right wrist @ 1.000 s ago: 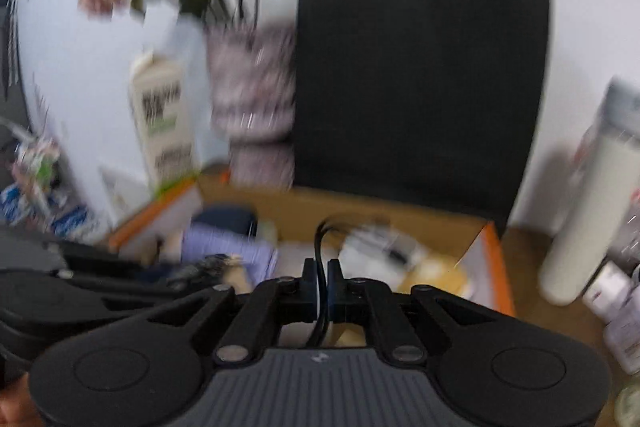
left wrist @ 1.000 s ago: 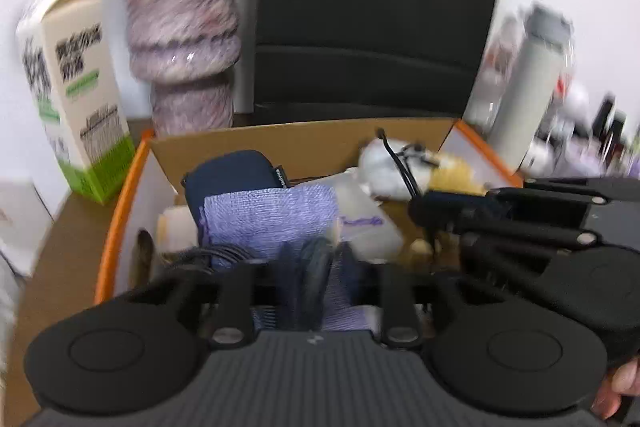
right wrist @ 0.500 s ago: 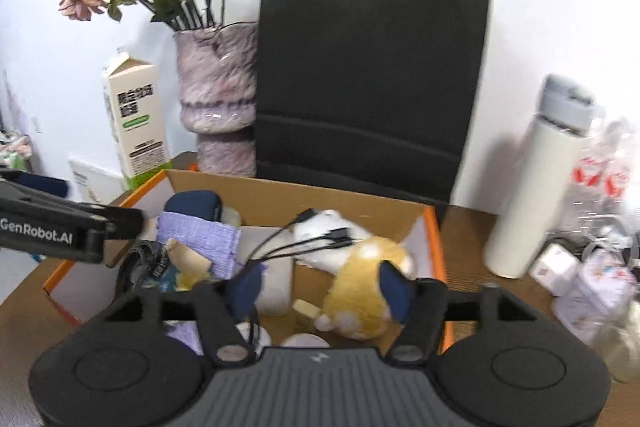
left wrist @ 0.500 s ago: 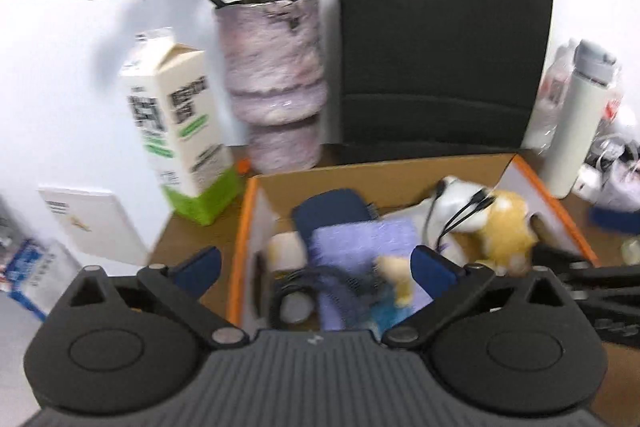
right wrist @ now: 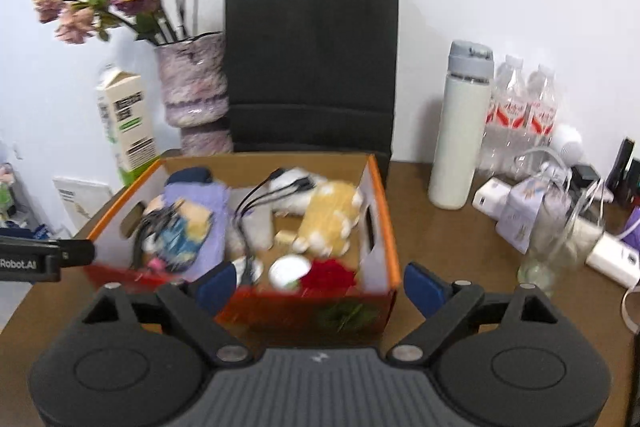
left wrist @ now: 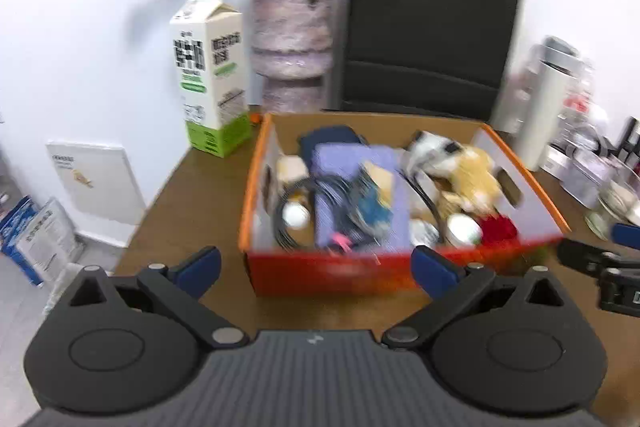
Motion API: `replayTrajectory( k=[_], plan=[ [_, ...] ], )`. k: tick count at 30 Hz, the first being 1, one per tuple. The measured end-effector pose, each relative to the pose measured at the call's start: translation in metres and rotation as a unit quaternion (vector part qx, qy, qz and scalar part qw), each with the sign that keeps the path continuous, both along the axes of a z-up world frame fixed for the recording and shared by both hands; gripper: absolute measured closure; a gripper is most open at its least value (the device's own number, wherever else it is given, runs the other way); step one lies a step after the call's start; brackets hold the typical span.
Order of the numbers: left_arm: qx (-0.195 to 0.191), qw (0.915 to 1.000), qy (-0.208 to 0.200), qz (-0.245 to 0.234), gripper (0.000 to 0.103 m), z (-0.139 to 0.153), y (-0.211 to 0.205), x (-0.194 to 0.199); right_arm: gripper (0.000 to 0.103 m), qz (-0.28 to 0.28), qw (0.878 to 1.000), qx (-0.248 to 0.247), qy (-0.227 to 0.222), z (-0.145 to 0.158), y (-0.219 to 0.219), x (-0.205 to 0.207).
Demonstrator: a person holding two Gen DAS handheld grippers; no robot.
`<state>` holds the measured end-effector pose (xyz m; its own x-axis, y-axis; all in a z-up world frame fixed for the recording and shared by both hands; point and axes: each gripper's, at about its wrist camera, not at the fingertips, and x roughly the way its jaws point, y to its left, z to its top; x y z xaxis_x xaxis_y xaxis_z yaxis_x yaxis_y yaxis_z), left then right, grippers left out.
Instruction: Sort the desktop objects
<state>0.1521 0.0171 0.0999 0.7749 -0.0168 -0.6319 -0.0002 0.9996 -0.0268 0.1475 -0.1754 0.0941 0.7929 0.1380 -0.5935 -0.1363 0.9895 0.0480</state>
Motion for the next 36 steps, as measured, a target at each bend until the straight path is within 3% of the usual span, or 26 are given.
replayTrajectory(
  k=[4, 9, 12, 15, 18, 21, 28, 33, 36],
  plan=[
    [0.01, 0.9999, -0.01, 0.0, 0.0, -0.037, -0.004, -0.032, 0.01, 0.018, 0.999, 0.039, 0.011, -0.03, 0.002, -0.035],
    [-0.001, 0.999, 0.041, 0.019, 0.0, -0.082, 0.0, -0.057, 0.01, -0.01, 0.998, 0.024, 0.05, -0.077, 0.01, -0.06],
    [0.014, 0.9981, 0.057, 0.017, 0.0, -0.096, 0.0, -0.074, 0.01, -0.006, 0.998, 0.023, 0.064, -0.095, 0.014, -0.078],
    [0.024, 0.9987, 0.043, 0.01, 0.0, -0.098, -0.001, -0.098, 0.009, -0.006, 0.999, -0.006, 0.05, -0.106, 0.02, -0.098],
    [0.018, 0.999, 0.041, 0.002, 0.0, -0.099, 0.0, -0.115, 0.0, -0.005, 0.999, -0.002, 0.04, -0.11, 0.018, -0.115],
    [0.024, 0.9995, 0.02, 0.001, 0.0, -0.102, 0.0, -0.127, 0.0, -0.009, 0.999, -0.019, 0.037, -0.112, 0.019, -0.126],
    [0.017, 0.9998, 0.007, 0.007, 0.0, -0.104, 0.003, -0.127, 0.0, -0.011, 0.999, -0.018, 0.031, -0.112, 0.018, -0.137],
    [0.021, 0.9993, 0.006, -0.031, 0.0, -0.104, -0.002, -0.129, 0.0, -0.013, 0.999, -0.019, 0.03, -0.112, 0.019, -0.136],
    [0.016, 0.9994, 0.006, -0.03, 0.0, -0.104, -0.004, -0.129, 0.0, -0.012, 0.999, -0.018, 0.03, -0.113, 0.018, -0.136]
  ],
)
